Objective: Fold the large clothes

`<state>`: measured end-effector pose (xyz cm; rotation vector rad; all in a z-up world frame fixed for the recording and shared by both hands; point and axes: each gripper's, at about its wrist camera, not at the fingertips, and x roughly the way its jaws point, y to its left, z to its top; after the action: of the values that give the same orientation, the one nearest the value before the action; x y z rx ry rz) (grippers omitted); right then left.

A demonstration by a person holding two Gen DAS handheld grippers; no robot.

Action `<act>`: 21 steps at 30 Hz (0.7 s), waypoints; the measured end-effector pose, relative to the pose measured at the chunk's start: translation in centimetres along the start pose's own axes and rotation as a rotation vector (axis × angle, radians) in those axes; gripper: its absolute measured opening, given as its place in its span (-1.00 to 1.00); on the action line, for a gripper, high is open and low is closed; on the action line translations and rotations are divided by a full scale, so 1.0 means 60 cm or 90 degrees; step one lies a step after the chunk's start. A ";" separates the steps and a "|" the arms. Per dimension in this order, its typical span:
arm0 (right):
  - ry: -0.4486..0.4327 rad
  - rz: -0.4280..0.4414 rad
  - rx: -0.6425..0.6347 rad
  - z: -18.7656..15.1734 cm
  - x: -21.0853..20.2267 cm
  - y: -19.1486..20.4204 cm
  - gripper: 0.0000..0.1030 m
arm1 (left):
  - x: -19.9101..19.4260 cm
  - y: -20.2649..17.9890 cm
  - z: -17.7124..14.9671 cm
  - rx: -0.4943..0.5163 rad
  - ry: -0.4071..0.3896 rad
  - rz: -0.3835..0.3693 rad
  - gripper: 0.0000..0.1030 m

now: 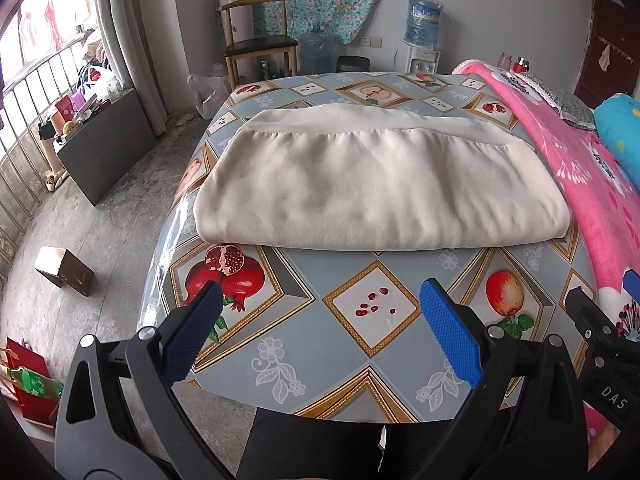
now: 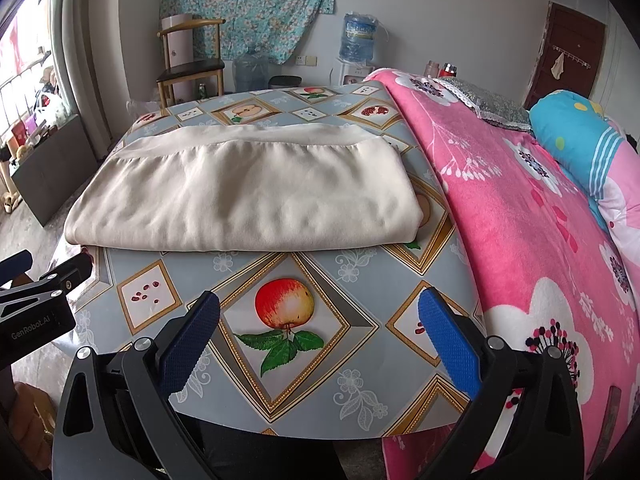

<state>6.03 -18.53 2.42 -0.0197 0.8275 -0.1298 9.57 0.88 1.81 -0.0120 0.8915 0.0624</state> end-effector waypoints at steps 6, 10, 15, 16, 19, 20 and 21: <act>0.001 0.000 0.000 0.001 0.001 -0.002 0.88 | 0.000 0.000 0.000 0.000 0.000 -0.001 0.85; 0.001 0.000 -0.001 0.001 0.001 0.000 0.88 | 0.000 0.000 0.000 0.000 0.000 0.000 0.85; 0.000 0.000 -0.003 0.001 0.002 -0.001 0.88 | 0.000 0.001 0.000 0.001 0.000 0.000 0.85; 0.001 0.000 -0.002 0.001 0.001 0.000 0.88 | 0.000 0.001 0.001 0.001 0.000 0.000 0.85; 0.004 0.000 -0.003 -0.001 0.002 -0.001 0.88 | 0.000 0.002 0.001 0.001 0.000 0.000 0.85; 0.004 0.000 -0.003 -0.001 0.002 -0.002 0.88 | 0.000 0.001 0.001 0.001 0.000 0.000 0.85; 0.003 0.001 -0.003 -0.001 0.002 -0.003 0.88 | 0.000 0.001 0.001 0.000 0.000 0.000 0.85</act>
<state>6.02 -18.69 2.30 -0.0239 0.8332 -0.1269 9.61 0.97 1.87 -0.0113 0.8911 0.0628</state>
